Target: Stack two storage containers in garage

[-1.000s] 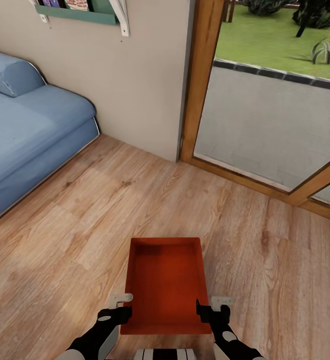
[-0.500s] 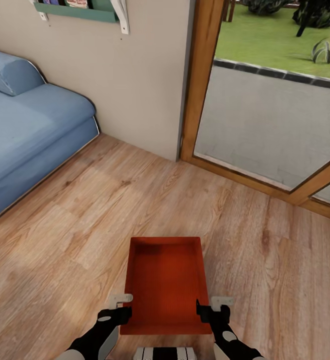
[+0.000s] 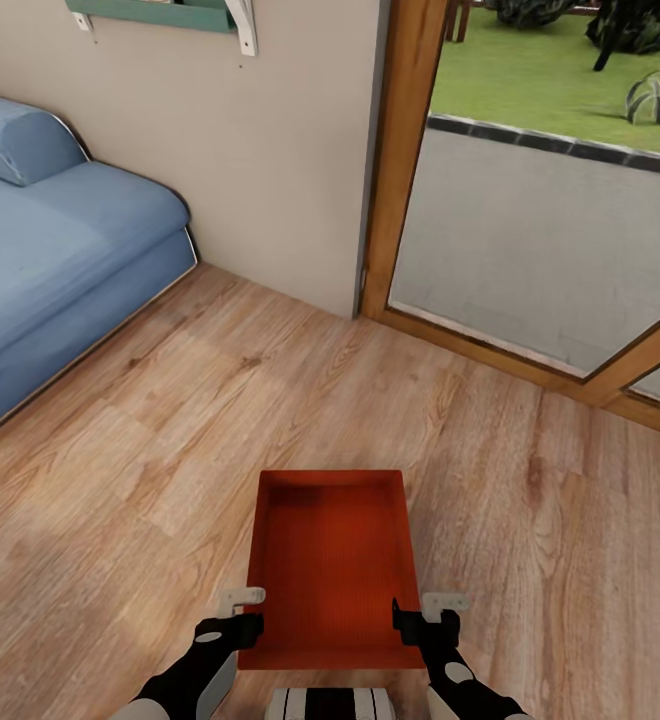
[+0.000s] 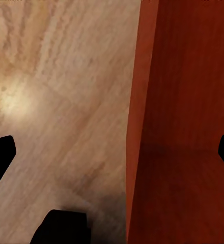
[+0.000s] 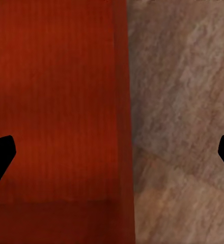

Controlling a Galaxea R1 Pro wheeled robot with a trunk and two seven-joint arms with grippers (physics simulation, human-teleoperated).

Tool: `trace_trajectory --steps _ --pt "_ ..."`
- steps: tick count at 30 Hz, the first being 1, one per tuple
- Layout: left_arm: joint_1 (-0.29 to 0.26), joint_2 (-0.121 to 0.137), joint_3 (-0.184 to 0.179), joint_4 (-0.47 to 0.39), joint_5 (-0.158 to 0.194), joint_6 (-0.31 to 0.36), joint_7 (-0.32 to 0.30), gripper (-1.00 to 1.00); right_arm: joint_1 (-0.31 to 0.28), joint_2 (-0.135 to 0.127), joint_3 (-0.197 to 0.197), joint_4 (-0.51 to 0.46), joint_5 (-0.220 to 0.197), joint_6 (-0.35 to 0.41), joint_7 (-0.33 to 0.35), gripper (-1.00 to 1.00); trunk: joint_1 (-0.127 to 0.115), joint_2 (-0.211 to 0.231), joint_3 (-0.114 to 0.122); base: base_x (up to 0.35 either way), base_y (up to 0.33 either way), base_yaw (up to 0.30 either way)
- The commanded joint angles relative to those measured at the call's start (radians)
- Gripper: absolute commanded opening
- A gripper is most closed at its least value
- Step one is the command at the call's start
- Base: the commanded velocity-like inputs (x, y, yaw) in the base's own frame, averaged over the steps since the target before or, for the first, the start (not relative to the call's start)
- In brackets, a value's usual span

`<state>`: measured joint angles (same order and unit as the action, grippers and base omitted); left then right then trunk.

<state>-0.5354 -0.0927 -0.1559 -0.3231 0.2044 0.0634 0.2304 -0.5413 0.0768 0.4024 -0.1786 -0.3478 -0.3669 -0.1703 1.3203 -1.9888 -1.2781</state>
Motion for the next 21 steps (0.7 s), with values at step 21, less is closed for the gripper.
trace_trajectory --steps 21 --pt "0.0 0.003 -0.015 -0.077 0.006 0.005 0.007 1.0 0.0 -0.002 0.009 0.001 -0.007 -0.004 -0.005 1.0 0.0 0.0 -0.001 0.0 0.0 0.0"
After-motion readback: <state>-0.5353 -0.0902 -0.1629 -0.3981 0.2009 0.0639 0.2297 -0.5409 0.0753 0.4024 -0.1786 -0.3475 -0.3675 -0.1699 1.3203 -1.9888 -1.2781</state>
